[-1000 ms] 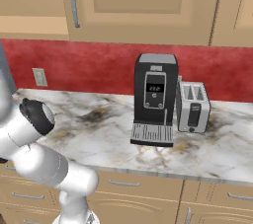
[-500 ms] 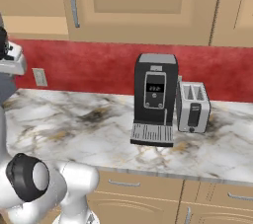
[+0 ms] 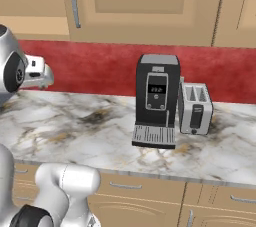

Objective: Open the cabinet directly in front. Then move the beer and the cup to the dining counter with the jar on it.

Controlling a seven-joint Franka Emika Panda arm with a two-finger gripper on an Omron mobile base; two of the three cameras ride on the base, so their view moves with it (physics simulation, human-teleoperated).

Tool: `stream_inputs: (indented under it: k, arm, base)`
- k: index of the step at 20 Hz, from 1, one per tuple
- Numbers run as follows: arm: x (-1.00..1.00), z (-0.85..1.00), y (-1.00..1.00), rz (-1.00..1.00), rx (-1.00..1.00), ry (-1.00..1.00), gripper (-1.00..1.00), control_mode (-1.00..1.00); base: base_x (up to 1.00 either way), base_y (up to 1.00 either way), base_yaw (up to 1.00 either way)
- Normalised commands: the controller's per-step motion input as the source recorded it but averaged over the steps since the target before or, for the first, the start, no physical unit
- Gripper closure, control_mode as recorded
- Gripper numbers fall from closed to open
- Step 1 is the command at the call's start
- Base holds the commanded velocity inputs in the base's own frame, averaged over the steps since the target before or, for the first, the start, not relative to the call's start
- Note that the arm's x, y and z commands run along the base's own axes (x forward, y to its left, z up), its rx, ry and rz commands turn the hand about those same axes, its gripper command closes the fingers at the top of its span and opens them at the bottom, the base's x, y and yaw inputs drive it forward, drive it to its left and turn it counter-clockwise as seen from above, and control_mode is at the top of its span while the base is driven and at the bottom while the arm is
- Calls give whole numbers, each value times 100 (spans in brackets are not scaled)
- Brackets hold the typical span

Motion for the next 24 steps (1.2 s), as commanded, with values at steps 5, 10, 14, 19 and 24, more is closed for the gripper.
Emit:
stream_inputs:
  k: [5, 10, 14, 19, 24]
  arm:
    - [-3, 6, -65, -1, -5, -13, -100, -100]
    - [0, 19, -36, -1, 0, -28, -100, -100]
    - [0, 27, -32, -3, 0, -30, -100, -100]
    - [0, 39, -17, -8, 0, -17, -100, -100]
    - [0, 59, -3, -12, 0, -2, -100, -100]
  base:
    - [0, 0, 0]
    - [0, 0, 0]
    - [0, 0, 0]
    - [0, 0, 0]
    - [0, 0, 0]
